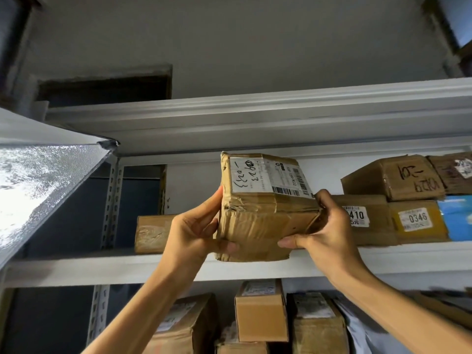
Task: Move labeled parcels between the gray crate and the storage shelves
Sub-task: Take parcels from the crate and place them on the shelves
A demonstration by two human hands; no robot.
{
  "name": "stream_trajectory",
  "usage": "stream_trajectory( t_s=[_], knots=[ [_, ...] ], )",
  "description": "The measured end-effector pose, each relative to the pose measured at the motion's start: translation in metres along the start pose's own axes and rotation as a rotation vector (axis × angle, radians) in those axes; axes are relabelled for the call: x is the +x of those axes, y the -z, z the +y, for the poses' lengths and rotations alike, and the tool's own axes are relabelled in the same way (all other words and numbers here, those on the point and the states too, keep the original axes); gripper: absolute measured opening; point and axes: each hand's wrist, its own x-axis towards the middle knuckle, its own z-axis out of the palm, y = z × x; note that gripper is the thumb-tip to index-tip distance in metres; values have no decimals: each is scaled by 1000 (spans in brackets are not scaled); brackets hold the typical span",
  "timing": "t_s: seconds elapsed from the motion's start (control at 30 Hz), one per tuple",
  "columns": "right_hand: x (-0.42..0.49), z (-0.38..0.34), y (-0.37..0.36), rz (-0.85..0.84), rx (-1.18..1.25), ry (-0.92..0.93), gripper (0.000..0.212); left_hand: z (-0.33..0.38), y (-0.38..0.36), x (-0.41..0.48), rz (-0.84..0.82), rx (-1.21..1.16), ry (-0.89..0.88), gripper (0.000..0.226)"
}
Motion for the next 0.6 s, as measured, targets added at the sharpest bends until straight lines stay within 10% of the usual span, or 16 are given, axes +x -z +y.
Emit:
stream_trajectory(
  t_s=[0.17, 0.27, 0.37, 0.6],
  knots=[
    [29, -3, 29, -74, 97, -76, 61, 13, -6, 3, -93, 535, -97, 101],
    [35, 3, 43, -139, 144, -93, 93, 24, -14, 6, -126, 679, -122, 100],
    [33, 1, 46, -137, 200, -131, 102, 28, -18, 8, -154, 631, -102, 102],
    [42, -44, 34, -58, 52, -206, 28, 20, -12, 17, -58, 44, 176, 81]
  ],
)
